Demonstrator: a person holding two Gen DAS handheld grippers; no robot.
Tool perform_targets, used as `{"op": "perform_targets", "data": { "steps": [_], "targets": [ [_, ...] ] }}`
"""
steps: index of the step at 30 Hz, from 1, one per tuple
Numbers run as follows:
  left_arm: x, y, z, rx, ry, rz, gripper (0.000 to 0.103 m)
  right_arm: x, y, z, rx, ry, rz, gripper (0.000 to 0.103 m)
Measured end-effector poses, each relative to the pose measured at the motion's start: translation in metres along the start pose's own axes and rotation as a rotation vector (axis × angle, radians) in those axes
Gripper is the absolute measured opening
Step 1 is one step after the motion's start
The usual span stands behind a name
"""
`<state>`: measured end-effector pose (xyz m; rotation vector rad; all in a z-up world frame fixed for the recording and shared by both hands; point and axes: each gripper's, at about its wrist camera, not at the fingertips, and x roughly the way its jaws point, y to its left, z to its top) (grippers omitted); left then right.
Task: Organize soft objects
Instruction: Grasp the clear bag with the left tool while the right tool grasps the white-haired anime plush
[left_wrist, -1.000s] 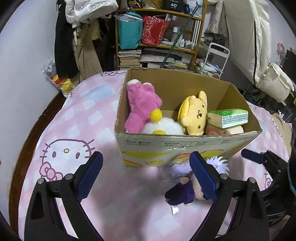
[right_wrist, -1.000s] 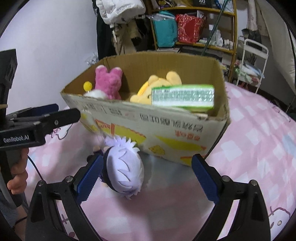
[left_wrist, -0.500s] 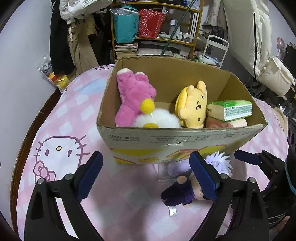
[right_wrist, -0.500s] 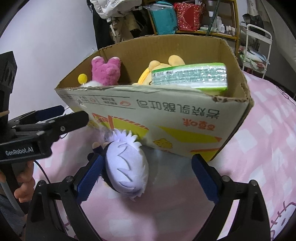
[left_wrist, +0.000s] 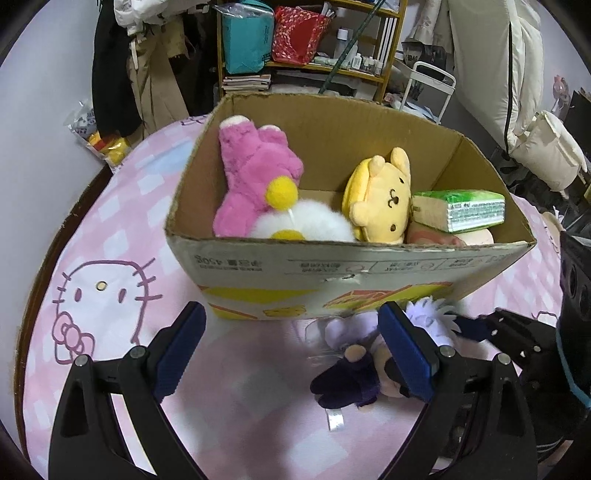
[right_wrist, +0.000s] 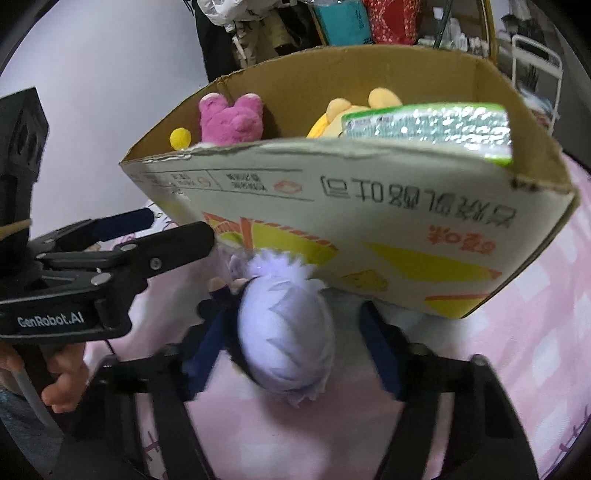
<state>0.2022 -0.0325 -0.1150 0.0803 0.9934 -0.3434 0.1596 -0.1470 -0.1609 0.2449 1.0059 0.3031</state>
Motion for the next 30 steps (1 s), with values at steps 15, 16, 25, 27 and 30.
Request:
{"op": "perform_targets", "data": {
  "steps": [15,16,25,27,30],
  "targets": [
    [0.02,-0.032,-0.003,0.067,0.051,-0.057,0.093,-0.019,0.009,0.003,-0.047,0.011,-0.078,0.056],
    [0.021,-0.033,-0.003,0.061,0.055,-0.061,0.093,-0.021,0.008,0.003,-0.049,0.011,-0.087,0.056],
    [0.035,-0.04,-0.001,0.025,0.102,-0.073,0.093,-0.035,-0.015,0.007,-0.023,0.032,-0.136,0.056],
    [0.041,-0.042,-0.002,0.006,0.118,-0.078,0.093,-0.037,-0.019,-0.003,-0.021,0.03,-0.134,0.056],
    [0.048,-0.043,-0.004,-0.022,0.14,-0.092,0.086,-0.035,-0.019,-0.009,-0.017,0.033,-0.133,0.056]
  ]
}}
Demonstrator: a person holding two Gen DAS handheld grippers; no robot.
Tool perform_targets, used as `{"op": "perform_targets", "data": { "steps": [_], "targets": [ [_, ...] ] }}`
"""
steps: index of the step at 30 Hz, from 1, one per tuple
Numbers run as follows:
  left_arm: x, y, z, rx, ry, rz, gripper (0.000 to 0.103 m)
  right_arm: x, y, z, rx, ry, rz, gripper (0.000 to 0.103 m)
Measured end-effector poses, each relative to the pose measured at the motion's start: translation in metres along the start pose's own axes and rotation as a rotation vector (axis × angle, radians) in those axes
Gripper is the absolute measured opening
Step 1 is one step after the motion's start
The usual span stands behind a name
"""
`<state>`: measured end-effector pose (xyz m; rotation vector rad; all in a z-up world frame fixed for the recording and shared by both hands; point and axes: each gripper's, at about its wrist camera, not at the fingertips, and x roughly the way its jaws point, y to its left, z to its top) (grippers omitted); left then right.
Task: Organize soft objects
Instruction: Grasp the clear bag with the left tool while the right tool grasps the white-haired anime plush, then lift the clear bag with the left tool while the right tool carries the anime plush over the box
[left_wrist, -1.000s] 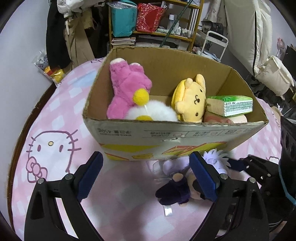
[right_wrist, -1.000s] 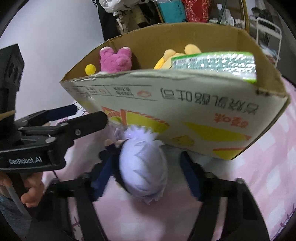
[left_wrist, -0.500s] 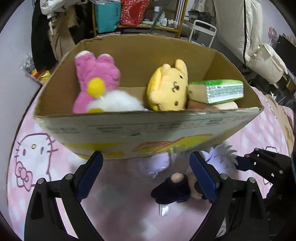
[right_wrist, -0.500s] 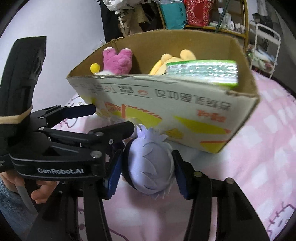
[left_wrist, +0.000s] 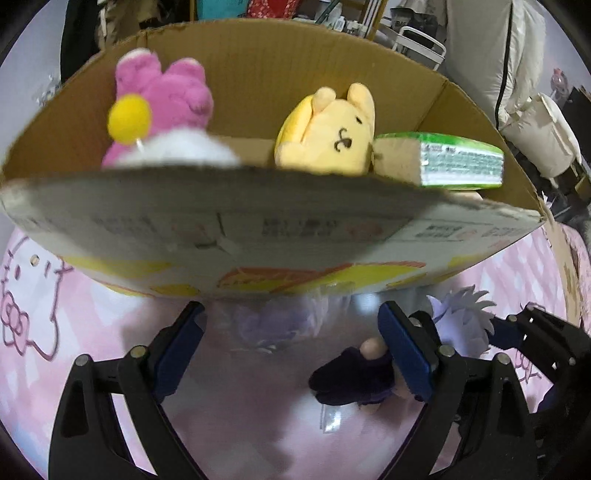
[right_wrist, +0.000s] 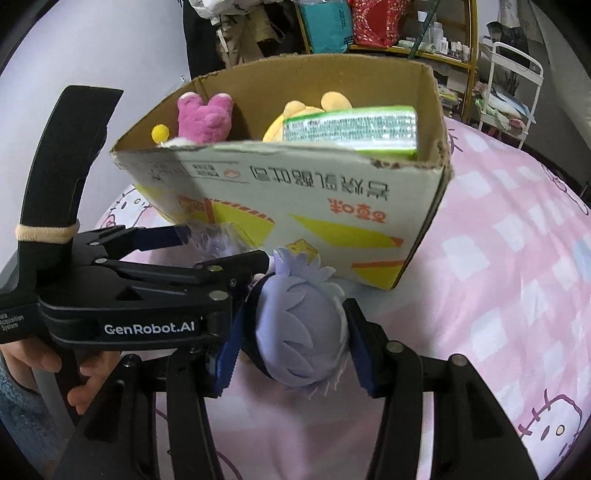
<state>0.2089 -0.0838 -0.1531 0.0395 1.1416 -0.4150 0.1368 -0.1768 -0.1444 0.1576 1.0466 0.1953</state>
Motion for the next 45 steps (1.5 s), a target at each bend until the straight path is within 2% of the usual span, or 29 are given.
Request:
{"op": "perform_targets", "data": {
  "steps": [1,2,30,40,45],
  "targets": [
    [0.001,0.0,0.0,-0.008,0.004,-0.012,0.075,0.001,-0.001,-0.001,0.007,0.001,0.005,0.056],
    [0.002,0.001,-0.001,-0.017,0.013,-0.029,0.074,0.002,0.0,-0.001,0.009,0.0,0.006,0.056],
    [-0.03,0.003,-0.023,0.012,-0.053,0.021,0.072,-0.001,0.011,-0.007,-0.036,-0.04,-0.013,0.056],
    [-0.063,0.011,-0.033,-0.007,-0.147,0.079,0.072,-0.016,0.022,-0.011,-0.053,-0.074,-0.018,0.055],
    [-0.09,0.021,-0.037,-0.044,-0.219,0.11,0.072,-0.04,0.017,-0.013,-0.026,-0.137,-0.036,0.055]
  ]
}}
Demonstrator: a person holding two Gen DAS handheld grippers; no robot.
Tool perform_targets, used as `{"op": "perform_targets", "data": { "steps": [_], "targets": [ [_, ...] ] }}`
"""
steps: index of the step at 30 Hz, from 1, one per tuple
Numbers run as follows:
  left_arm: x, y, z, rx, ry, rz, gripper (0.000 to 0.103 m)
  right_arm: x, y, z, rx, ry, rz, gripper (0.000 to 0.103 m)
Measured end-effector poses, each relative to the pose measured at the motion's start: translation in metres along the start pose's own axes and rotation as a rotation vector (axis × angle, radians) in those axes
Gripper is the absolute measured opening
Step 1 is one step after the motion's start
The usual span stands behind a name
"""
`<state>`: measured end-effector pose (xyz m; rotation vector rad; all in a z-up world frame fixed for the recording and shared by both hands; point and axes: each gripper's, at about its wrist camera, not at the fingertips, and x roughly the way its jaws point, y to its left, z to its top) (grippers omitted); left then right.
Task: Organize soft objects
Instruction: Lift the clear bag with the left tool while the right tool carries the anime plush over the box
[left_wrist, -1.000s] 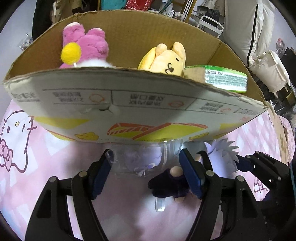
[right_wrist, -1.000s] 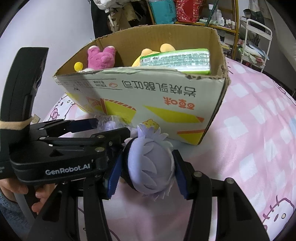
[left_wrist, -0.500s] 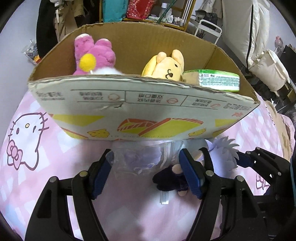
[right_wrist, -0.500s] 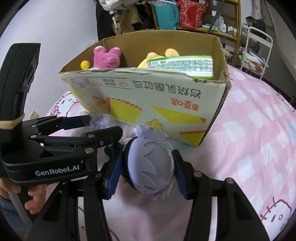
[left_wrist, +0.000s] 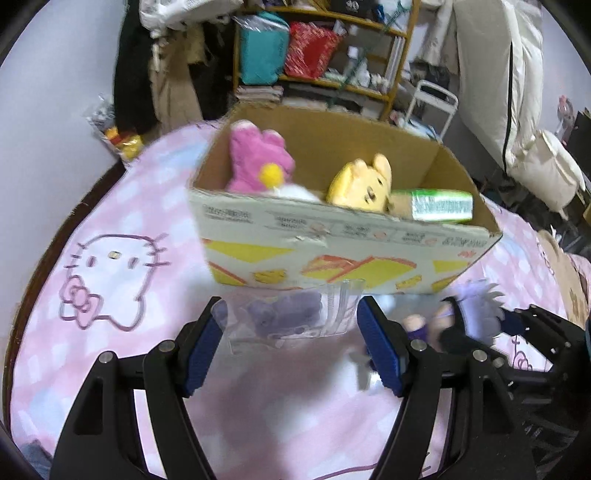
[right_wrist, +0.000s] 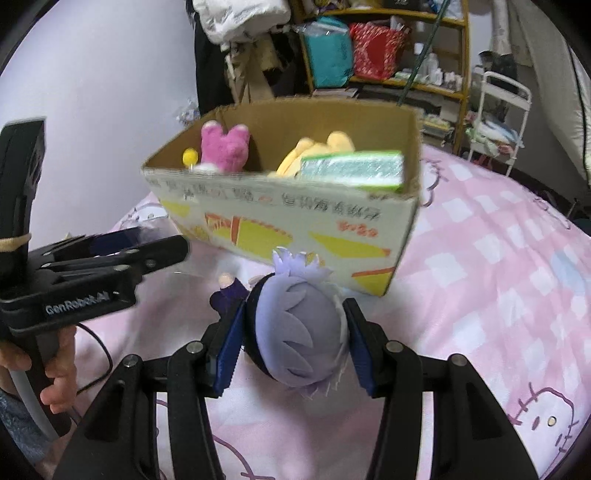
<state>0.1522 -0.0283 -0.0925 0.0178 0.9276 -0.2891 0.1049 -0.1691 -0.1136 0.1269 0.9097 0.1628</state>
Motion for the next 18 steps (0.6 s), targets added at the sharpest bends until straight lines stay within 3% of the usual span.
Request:
{"op": "perform_targets", "data": {
  "steps": [9,11,15,18],
  "targets": [
    [-0.064,0.015,0.004,-0.03,-0.191,0.048,0.072,-0.055,-0.006,0.008,0.016,-0.15,-0.031,0.055],
    [-0.084,0.014,0.007,-0.031,-0.26,0.035,0.072,-0.066,-0.005,0.011,0.014,-0.183,-0.039,0.055],
    [-0.124,0.003,0.011,0.037,-0.41,0.082,0.072,-0.089,-0.006,0.019,0.013,-0.25,-0.046,0.055],
    [-0.145,0.0,0.013,0.034,-0.501,0.092,0.072,-0.103,-0.005,0.025,0.014,-0.299,-0.052,0.055]
  ]
}}
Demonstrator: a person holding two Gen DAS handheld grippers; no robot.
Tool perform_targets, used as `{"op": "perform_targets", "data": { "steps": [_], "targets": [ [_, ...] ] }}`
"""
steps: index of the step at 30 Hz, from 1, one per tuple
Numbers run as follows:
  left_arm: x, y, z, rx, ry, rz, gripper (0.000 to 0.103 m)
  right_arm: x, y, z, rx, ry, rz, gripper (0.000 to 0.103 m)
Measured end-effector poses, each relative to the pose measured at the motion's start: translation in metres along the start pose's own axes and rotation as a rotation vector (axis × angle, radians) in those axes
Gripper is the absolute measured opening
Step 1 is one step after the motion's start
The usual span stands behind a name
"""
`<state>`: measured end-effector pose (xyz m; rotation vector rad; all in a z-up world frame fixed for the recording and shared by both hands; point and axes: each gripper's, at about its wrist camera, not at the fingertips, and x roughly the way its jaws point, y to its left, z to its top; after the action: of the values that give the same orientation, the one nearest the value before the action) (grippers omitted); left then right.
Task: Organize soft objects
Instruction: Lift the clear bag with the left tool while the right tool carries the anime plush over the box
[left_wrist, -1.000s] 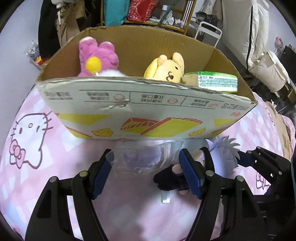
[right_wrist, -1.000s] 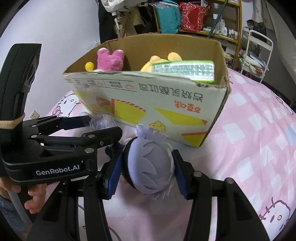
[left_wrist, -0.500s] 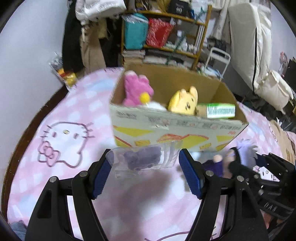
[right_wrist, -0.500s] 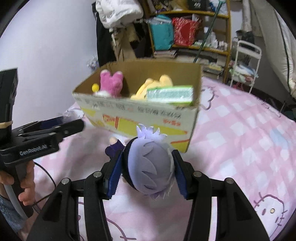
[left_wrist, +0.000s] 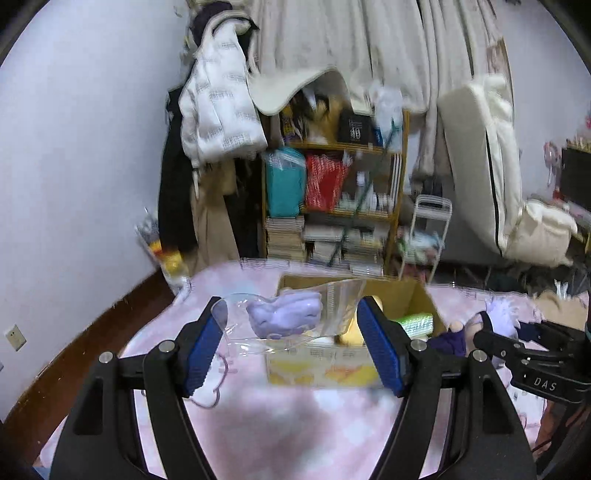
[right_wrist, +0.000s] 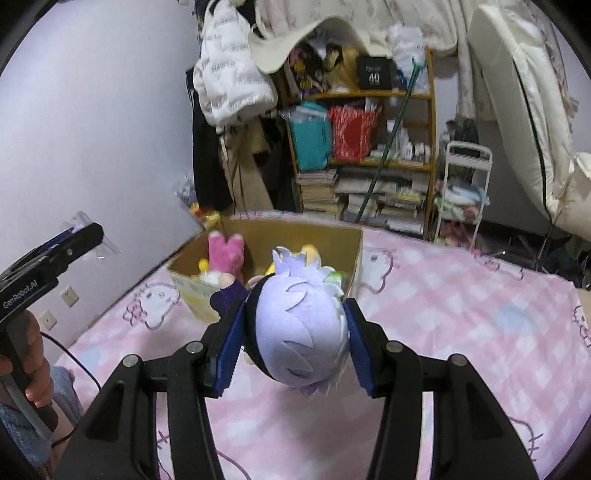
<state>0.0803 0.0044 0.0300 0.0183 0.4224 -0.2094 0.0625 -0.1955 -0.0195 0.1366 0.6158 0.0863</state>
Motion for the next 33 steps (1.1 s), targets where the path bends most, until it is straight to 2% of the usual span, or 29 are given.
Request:
{"op": "perform_targets", "data": {
  "steps": [8,16,23,27,33],
  "targets": [
    [-0.008,-0.012,0.025,0.056,-0.052,-0.011,0.072,-0.023,0.0,0.028,-0.006,-0.117,-0.001,0.055],
    [-0.002,-0.013,0.062,0.037,-0.1,-0.023,0.072,-0.025,0.001,0.067,-0.029,-0.198,-0.005,0.055],
    [0.007,-0.018,0.09,0.064,-0.168,-0.032,0.072,-0.024,-0.001,0.091,-0.065,-0.256,-0.023,0.055],
    [0.019,-0.026,0.097,0.089,-0.204,-0.041,0.072,-0.021,-0.003,0.1,-0.071,-0.286,-0.026,0.056],
    [0.045,-0.036,0.089,0.119,-0.173,-0.05,0.072,-0.008,-0.012,0.106,-0.05,-0.284,-0.015,0.056]
  ]
}}
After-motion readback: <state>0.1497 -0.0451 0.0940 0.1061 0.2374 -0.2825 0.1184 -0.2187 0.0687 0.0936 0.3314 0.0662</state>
